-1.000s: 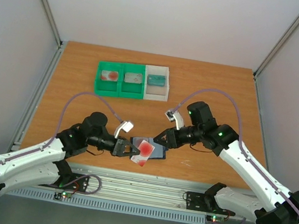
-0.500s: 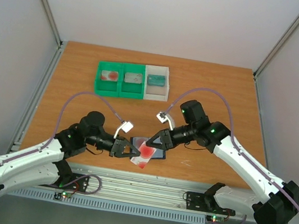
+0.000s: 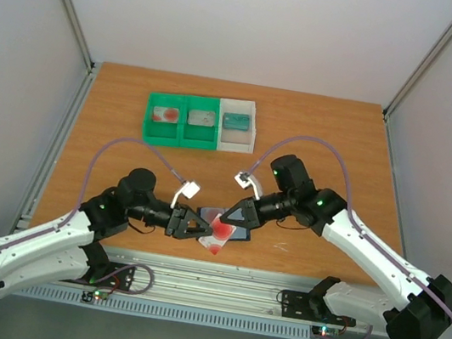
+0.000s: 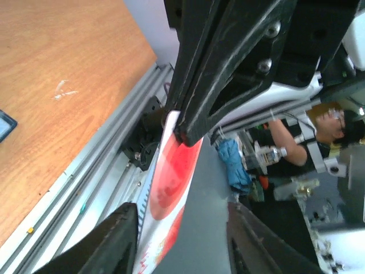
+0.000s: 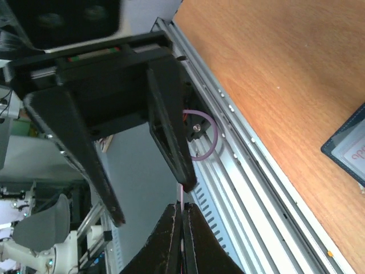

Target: Take the credit cards out of the card holder

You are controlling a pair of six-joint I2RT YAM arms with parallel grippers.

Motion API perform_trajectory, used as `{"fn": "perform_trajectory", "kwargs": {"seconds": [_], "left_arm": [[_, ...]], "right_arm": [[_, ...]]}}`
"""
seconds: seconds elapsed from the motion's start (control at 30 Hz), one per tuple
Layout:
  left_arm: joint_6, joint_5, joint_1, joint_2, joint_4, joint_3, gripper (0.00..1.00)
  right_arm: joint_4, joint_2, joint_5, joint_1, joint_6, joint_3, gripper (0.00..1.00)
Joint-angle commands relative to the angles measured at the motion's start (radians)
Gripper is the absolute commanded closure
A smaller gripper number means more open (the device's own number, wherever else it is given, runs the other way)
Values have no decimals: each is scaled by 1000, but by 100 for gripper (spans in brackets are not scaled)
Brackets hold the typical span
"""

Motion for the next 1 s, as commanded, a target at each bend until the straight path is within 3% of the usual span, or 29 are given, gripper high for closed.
{"fn": "perform_trajectory", "kwargs": {"seconds": [0.0, 0.27, 0.57, 0.77, 0.97], "left_arm": [[22, -149, -4, -86, -84, 68, 52], [-40, -567, -5, -358, -235, 63, 18], [-106, -667, -4, -501, -211, 4, 1], [-141, -640, -5, -451, -100, -40, 3], [-223, -598, -6, -356, 71, -77, 15]], "right_arm": [[96, -42, 70, 6, 98, -42, 99], [280, -127, 252, 3, 362, -123, 99], [402, -186, 451, 3, 558, -129, 99], [592, -184, 533, 30, 710, -189, 99], [698, -201, 647, 73, 752, -217, 99]]}}
